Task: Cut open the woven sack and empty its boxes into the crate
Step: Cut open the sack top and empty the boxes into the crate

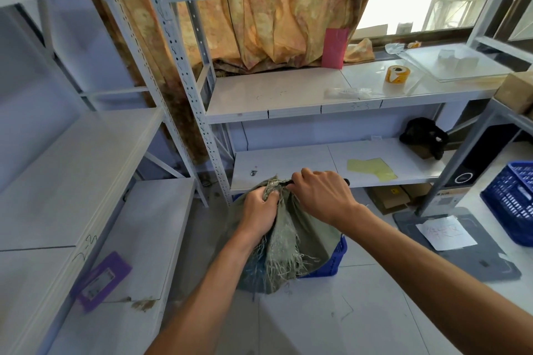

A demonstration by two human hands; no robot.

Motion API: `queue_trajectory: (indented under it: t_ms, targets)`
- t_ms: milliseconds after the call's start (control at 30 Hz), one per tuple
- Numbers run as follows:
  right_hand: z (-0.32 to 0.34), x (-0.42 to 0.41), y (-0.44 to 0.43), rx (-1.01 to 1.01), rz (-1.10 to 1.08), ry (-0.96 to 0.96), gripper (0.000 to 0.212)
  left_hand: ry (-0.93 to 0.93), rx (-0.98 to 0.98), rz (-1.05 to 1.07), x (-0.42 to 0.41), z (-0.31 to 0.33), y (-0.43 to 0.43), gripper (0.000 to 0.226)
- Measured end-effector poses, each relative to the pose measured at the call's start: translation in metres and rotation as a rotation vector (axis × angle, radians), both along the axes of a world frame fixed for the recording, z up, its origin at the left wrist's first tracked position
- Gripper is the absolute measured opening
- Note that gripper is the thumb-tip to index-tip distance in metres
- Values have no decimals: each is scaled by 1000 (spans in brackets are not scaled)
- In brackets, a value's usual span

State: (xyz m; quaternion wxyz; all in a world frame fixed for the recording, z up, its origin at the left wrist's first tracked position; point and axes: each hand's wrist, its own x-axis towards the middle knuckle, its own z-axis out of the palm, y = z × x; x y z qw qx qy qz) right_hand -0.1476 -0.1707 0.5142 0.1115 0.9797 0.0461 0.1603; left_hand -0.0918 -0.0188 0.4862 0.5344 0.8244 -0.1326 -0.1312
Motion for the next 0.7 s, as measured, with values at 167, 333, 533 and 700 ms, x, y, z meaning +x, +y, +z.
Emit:
queue_trajectory:
  t_ms: [167, 333, 533, 700]
  targets:
    - [29, -5, -57, 70, -316, -10, 34, 69, 44, 49, 15, -9, 30, 31]
    - [28, -7, -37, 68, -77, 55, 41, 79, 88, -43, 1, -12, 26, 44]
    - [3, -6, -8, 205, -106, 40, 39, 17, 89, -42, 4, 0, 22, 36]
    - [2, -9, 5, 455, -111, 22, 23, 23, 54, -40, 4, 0, 23, 39]
